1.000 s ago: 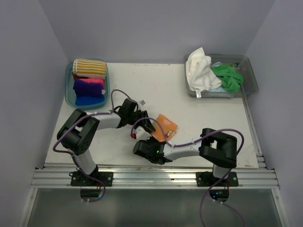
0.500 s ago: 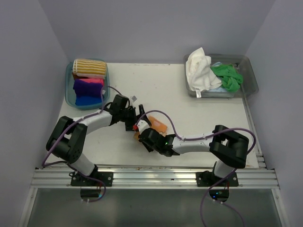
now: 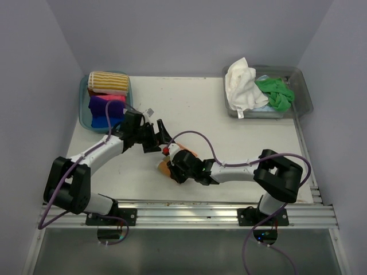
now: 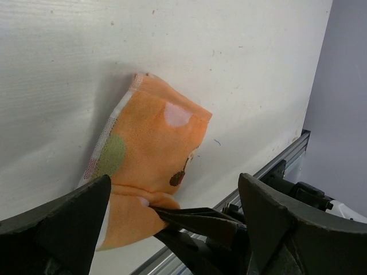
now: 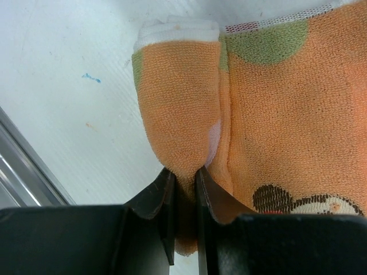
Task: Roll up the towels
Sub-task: Roll the towel
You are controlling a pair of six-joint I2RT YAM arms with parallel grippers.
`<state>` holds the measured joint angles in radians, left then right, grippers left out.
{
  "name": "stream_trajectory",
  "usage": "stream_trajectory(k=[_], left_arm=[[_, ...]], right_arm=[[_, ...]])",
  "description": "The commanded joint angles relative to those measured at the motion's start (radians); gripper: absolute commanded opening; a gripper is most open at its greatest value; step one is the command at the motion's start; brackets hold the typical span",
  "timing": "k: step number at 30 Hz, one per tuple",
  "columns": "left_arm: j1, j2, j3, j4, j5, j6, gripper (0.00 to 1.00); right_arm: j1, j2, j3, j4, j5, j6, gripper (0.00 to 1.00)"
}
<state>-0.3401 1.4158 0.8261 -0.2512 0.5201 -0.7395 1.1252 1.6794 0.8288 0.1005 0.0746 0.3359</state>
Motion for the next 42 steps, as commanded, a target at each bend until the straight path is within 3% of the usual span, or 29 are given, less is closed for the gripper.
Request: stream_trajectory(k=[1,9,16,20,26,37,42], left_arm=[[0.010,-0.008,-0.019,-0.006,-0.006,-0.010,0.95],[0.058,-0.201,-0.070,-0.125,-0.190,-0.101,0.84],[0.056,-0.222,-0.131,-0.178,-0.158,-0.093,0.83],[0.055,-0.218,-0.235,-0.107,-0.054,-0.115,0.82],[-0.005,-0.203,-0.271,-0.005,-0.037,-0.181,0.80],[-0.100,-0.117,-0.318,0.154,-0.075,-0.284,0.64],[-0.105,-0.084,-0.321,0.188,-0.104,-0.297,0.64]], right_arm=[[-0.002,0.009,-0.026,-0.067,-0.064,0.037,0.03],[-0.085,0.005,-0.042,-0.032,-0.243,0.113,0.03],[-0.197,0.038,-0.057,0.014,-0.476,0.235,0.02],[-0.269,0.063,-0.085,0.079,-0.603,0.294,0.02],[-0.353,0.126,-0.117,0.195,-0.764,0.382,0.03],[-0.420,0.221,-0.142,0.355,-0.861,0.521,0.03],[-0.435,0.246,-0.152,0.427,-0.892,0.583,0.04]])
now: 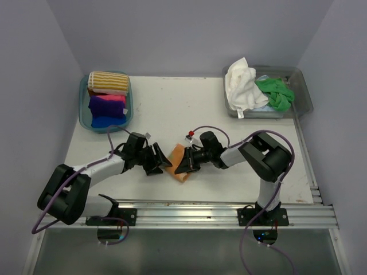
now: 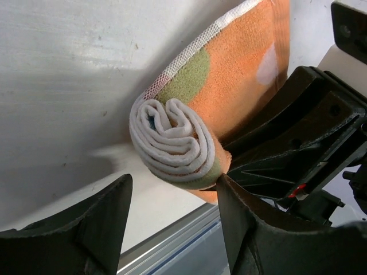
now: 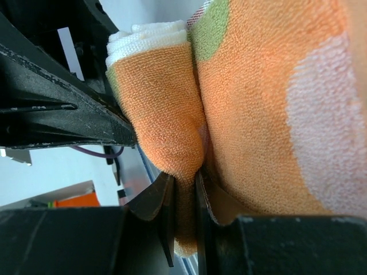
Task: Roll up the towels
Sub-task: Roll the towel
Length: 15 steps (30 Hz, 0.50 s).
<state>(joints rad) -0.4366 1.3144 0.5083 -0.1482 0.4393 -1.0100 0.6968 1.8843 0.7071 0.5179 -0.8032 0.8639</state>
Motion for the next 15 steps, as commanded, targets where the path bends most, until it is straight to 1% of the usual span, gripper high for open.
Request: stream_trajectory(k=[1,5,6,7,9,13,14,15], left_arm=[[-0.008,0.023,-0.004,0.100,-0.036,-0.032,0.64],[-0.010,0.071,-0.030,0.180,-0.051,-0.064,0.62],[-0.010,0.083,-0.031,0.191,-0.050,-0.076,0.58],[-0.011,0.092,-0.033,0.202,-0.051,-0.082,0.57],[-0.011,0.117,-0.034,0.214,-0.053,-0.099,0.54],[-0.013,0.126,-0.031,0.214,-0.083,-0.130,0.52],[-0.013,0.131,-0.033,0.213,-0.086,-0.134,0.52],[-0.013,0.132,-0.028,0.208,-0.088,-0.140,0.52]], right_arm=[[-0.008,0.047,-0.034,0.030,-0.016,0.060,0.04],[-0.011,0.055,-0.029,0.028,-0.017,0.067,0.04],[-0.013,0.055,-0.026,0.025,-0.017,0.067,0.04],[-0.013,0.052,-0.027,0.027,-0.014,0.070,0.05],[-0.013,0.044,-0.024,0.019,-0.008,0.070,0.06],[-0.013,0.023,-0.023,-0.005,0.005,0.075,0.08],[-0.013,0.018,-0.024,-0.012,0.012,0.075,0.10],[-0.013,0.004,-0.024,-0.019,0.022,0.070,0.15]])
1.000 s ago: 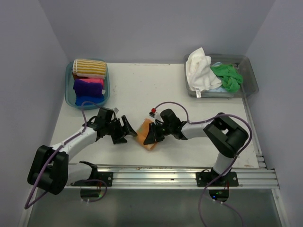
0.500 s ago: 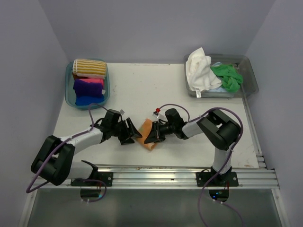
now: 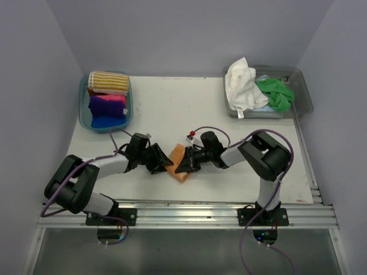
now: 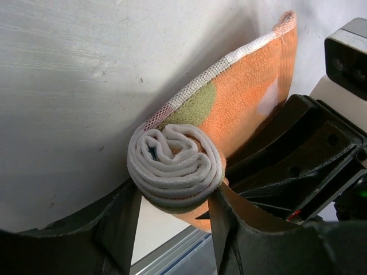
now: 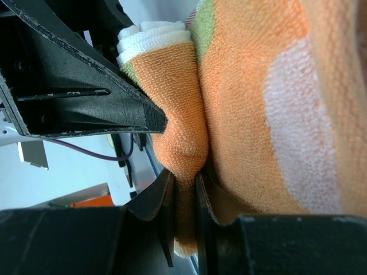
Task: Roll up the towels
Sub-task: Roll the towel
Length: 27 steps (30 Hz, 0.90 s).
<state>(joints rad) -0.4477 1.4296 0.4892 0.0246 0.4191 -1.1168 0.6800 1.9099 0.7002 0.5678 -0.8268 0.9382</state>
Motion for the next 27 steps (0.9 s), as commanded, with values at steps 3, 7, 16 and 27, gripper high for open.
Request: stream_trajectory(k=[3,7,16,27], left_arm=[[-0.002,0.058,0.037,-0.085,-0.077,-0.011,0.50],[-0.002,0.126,0.084,-0.152,-0.039,0.026,0.51],[-0.003,0.158,0.089,-0.201,-0.006,0.067,0.51],[-0.003,0.153,0.106,-0.241,-0.031,0.081,0.50]], right_arm=[[0.004,-0.105,-0.002,-0.213,0.151,-0.117,0.30],[0.016,-0.272,0.067,-0.625,0.366,-0.306,0.45],[0.159,-0.543,0.218,-0.991,0.878,-0.570,0.51],[0.590,-0.289,0.416,-1.039,1.402,-0.713,0.49]])
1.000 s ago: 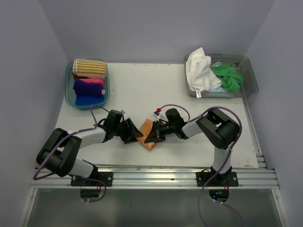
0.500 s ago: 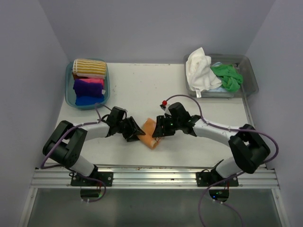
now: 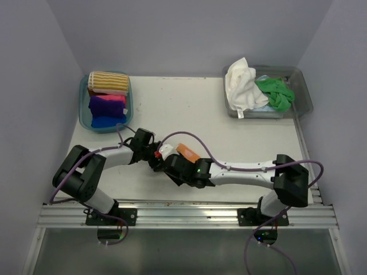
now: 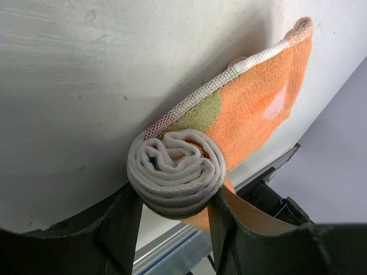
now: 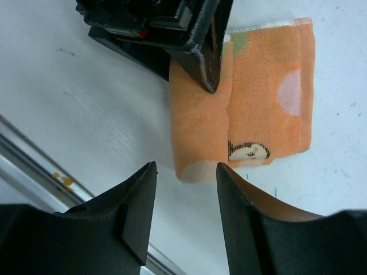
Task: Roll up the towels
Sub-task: Roll the towel
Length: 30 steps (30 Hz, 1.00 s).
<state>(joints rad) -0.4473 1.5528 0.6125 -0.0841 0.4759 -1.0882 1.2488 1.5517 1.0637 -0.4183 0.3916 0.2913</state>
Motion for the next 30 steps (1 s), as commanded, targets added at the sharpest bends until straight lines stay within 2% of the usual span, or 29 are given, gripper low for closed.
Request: stream_trajectory(k=[1,7,13,18,22,24,26,30], left_arm=[[-0.004,0.030,-0.017,-0.134,-0.085,0.051,0.50],[-0.002,0.036,-0.014,-0.135,-0.085,0.054,0.50],[-0.002,0.035,-0.011,-0.140,-0.083,0.057,0.50],[-0.002,0.032,-0.010,-0.144,-0.080,0.063,0.50],[-0.001,0.026,-0.008,-0.149,-0.077,0.068,0.50],[0.001,0.017,0.000,-0.157,-0.076,0.077,0.52],[0.004,-0.002,0.006,-0.163,-0.074,0.086,0.57],[0.013,-0.069,-0.025,-0.110,-0.028,0.097,0.71]], right_arm=[[0.040,0.085,0.068,-0.050,0.185,-0.072,0.49],[0.072,0.139,0.081,-0.004,0.165,-0.099,0.49],[0.072,0.202,0.076,0.026,0.193,-0.115,0.49],[0.074,0.320,0.078,0.032,0.282,-0.106,0.50],[0.072,0.352,0.053,0.067,0.280,-0.089,0.50],[0.070,0.352,0.044,0.084,0.279,-0.071,0.45],[0.052,0.332,0.025,0.098,0.235,-0.051,0.35],[-0.031,0.239,-0.040,0.174,0.025,0.005,0.23]])
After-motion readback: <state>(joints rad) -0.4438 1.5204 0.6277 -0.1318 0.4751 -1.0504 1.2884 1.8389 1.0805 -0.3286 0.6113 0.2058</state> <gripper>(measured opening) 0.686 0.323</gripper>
